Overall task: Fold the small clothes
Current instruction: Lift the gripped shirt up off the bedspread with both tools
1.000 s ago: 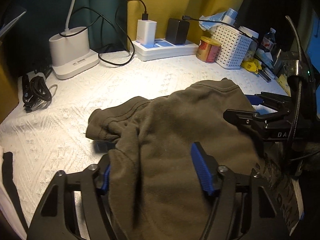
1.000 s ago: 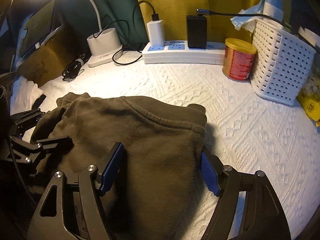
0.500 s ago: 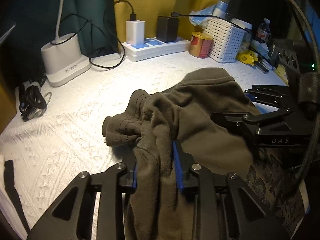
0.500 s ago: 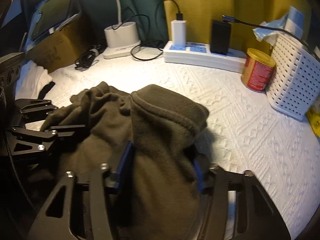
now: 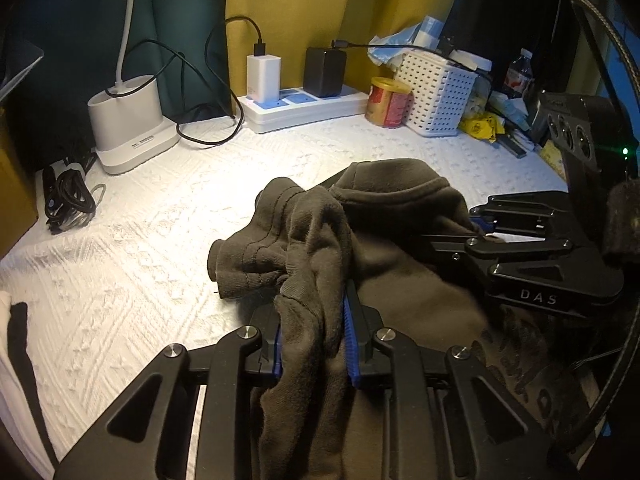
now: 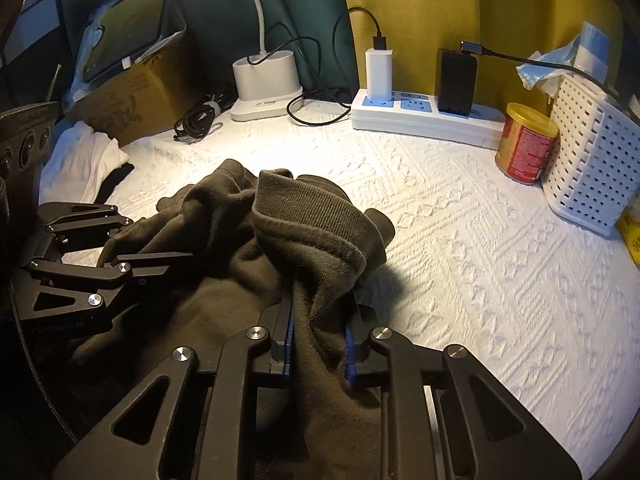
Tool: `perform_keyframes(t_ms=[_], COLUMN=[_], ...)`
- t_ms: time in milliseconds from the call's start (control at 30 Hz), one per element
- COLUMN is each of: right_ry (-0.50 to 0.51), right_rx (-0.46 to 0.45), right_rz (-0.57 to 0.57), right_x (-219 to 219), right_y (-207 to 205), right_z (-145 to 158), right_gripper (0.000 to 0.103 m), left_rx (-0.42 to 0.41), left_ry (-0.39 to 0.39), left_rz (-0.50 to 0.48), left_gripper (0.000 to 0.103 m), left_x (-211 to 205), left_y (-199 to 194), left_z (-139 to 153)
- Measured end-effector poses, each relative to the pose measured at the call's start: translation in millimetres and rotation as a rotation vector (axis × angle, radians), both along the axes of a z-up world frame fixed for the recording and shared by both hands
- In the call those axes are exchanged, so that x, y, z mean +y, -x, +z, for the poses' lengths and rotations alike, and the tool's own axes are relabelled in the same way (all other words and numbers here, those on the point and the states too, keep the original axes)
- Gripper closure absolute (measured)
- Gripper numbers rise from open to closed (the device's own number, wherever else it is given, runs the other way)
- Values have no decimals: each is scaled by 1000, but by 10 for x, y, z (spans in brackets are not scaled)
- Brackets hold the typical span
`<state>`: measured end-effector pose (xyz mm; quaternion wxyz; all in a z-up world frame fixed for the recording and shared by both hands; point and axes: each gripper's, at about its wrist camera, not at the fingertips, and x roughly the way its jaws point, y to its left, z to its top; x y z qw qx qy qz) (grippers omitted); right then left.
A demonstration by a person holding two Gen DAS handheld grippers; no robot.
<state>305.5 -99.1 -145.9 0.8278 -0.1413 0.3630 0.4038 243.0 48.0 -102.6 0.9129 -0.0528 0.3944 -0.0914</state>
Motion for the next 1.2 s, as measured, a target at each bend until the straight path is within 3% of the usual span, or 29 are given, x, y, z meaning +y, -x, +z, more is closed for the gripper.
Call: perform_keyframes(t_ms=[267,1200], right_ry=[-52,-181], right_rx=[-21,-221], right_rz=[-28,-51], right_x=[-197,-558], right_y=[219,1300], right_z=[152,957], right_gripper=[84,86], left_rx=[-40,-307], left_ry=[46,31], left_rz=[-21,-21], left_gripper=[82,84], left_x=[-100,-242], left_y=[184,1029], left_z=[153,828])
